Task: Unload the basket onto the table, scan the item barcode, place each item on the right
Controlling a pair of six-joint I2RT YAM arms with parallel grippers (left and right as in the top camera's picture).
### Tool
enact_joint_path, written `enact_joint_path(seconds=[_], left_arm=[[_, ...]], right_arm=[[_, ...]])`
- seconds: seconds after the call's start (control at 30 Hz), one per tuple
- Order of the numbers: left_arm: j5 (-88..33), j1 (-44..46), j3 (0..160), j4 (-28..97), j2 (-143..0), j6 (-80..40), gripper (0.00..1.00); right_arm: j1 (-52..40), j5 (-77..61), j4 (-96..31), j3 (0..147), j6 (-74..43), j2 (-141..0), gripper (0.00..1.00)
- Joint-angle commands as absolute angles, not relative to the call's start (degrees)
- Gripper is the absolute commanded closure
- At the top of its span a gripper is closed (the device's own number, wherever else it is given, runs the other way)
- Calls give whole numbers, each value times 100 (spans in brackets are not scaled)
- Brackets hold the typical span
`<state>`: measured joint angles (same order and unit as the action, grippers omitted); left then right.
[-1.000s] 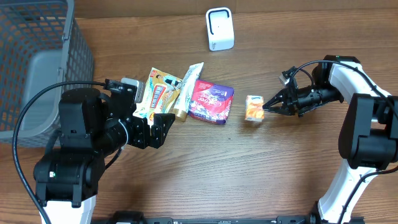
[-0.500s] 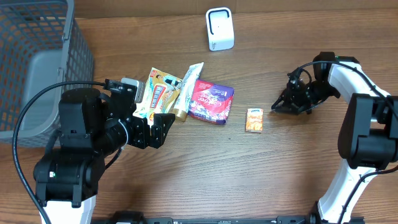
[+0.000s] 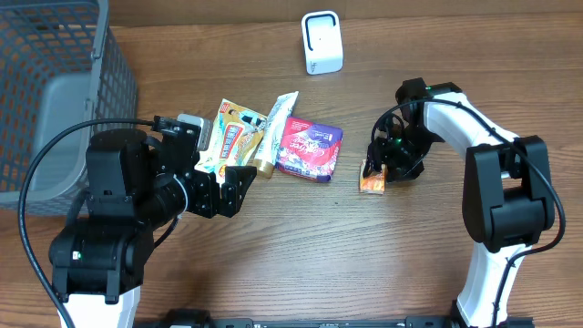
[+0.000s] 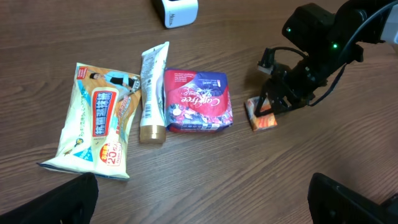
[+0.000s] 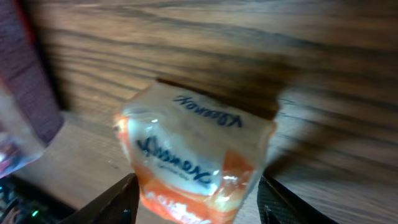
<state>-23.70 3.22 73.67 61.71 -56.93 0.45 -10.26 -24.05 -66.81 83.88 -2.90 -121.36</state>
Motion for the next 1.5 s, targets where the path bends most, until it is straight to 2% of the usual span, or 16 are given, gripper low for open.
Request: enact_joint_path(seconds=[0.0,0.13,0.27,0.47,0.77,1.0,1.27,1.47], left_arm=[[-2335,281,7474,6152,-5699,174,0],[-2335,281,7474,6152,-5701,174,0],[-2335,281,7474,6152,-5699,174,0],[-2335,281,7474,6152,-5699,174,0],[-2335,281,7474,6152,-5701,174,0],[-2335,281,7474,6152,-5699,174,0],[-2335,281,7474,6152,-5699,174,0],[-2335,281,7474,6152,-5699,174,0]], right_arm=[[-1094,-1935,-6563,8285,-604,-11992,52],[-1087,-2086,-6431,8132,-607,-11992,81],[-1085,-2477,-6370,8134,-604,-11992,96],[-1083,-3411,-6414,8256,-554,-11990,96],[-1004,-5601,-6471,8650,213,-11990,96],[-849,-7561,-6475,8670,1302,-11990,96],[-862,-8619,-6475,8670,1896,-11990,96],[-978,-8659,-6508,8670,2298,-11990,97]])
